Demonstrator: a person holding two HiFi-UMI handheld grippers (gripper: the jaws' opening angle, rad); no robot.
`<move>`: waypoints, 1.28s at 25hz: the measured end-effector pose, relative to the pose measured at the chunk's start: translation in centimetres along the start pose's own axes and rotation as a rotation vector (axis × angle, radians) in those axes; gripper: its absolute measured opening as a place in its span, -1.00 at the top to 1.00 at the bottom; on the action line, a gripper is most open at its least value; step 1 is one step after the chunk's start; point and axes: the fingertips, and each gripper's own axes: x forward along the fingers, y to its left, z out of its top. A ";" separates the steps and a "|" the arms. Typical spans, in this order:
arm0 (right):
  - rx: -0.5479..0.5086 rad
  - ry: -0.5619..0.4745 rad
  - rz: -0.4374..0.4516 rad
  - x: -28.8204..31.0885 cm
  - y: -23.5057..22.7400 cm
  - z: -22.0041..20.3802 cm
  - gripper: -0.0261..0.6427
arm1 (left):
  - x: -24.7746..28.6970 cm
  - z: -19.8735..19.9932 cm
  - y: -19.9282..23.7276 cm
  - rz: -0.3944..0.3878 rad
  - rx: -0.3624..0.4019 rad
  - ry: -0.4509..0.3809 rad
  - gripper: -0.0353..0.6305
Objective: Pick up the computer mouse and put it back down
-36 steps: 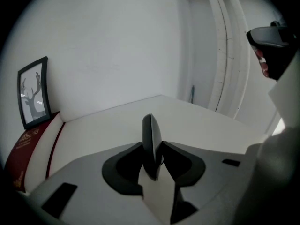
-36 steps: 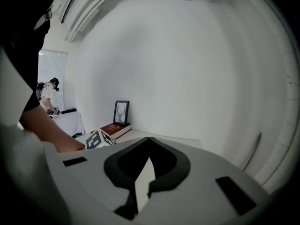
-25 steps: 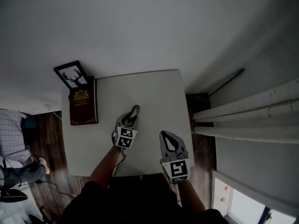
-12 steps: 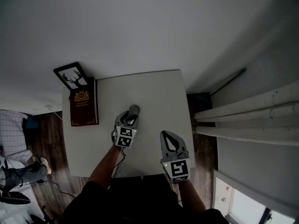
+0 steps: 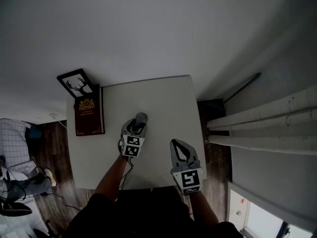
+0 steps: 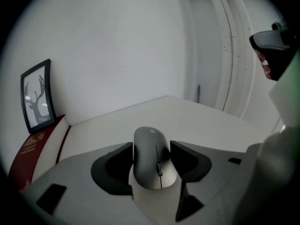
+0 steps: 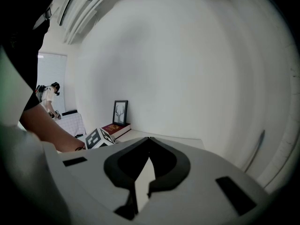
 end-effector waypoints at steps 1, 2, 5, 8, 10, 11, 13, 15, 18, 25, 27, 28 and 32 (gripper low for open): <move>0.001 -0.002 0.000 0.0 -0.1 0.0 0.86 | 0.0 0.0 0.1 0.008 -0.005 -0.001 0.18; 0.002 -0.002 0.000 -0.1 -0.1 0.0 0.86 | -0.1 0.1 0.3 0.017 -0.009 -0.004 0.18; 0.014 0.000 0.000 -0.4 -0.4 0.1 0.86 | -0.5 0.5 0.3 0.033 -0.014 -0.012 0.18; 0.018 -0.013 0.001 -0.5 -0.5 0.5 0.86 | -1.0 1.1 0.1 0.040 -0.012 -0.020 0.18; 0.011 -0.023 0.010 -0.5 -0.5 0.4 0.86 | -1.7 1.6 0.1 0.057 -0.015 -0.035 0.18; 0.009 -0.025 0.017 -0.6 -0.5 0.4 0.86 | -2.2 1.9 0.0 0.066 -0.022 -0.044 0.18; 0.005 -0.031 0.032 -0.8 -0.3 0.5 0.86 | -3.4 2.3 -0.3 0.082 -0.052 -0.065 0.22; 0.002 -0.044 0.045 -1.0 -0.2 0.7 0.86 | -5.2 2.8 -0.5 0.110 -0.082 -0.095 0.36; -0.002 -0.071 0.074 -1.2 0.3 1.0 0.86 | -9.1 4.3 -0.4 0.190 -0.106 -0.186 0.84; -0.034 -0.057 0.214 -2.3 4.7 0.6 0.86 | -19.8 4.7 -2.2 0.304 -0.230 -0.380 0.89; -0.044 -0.056 0.253 -2.6 6.4 0.8 0.86 | -22.2 3.6 -2.9 0.308 -0.287 -0.371 0.89; -0.061 -0.054 0.272 -2.7 7.2 0.9 0.86 | -23.3 3.3 -3.2 0.307 -0.309 -0.369 0.89; -0.046 -0.041 0.333 -2.5 10.0 1.6 0.86 | -27.0 3.2 -4.1 0.319 -0.343 -0.398 0.89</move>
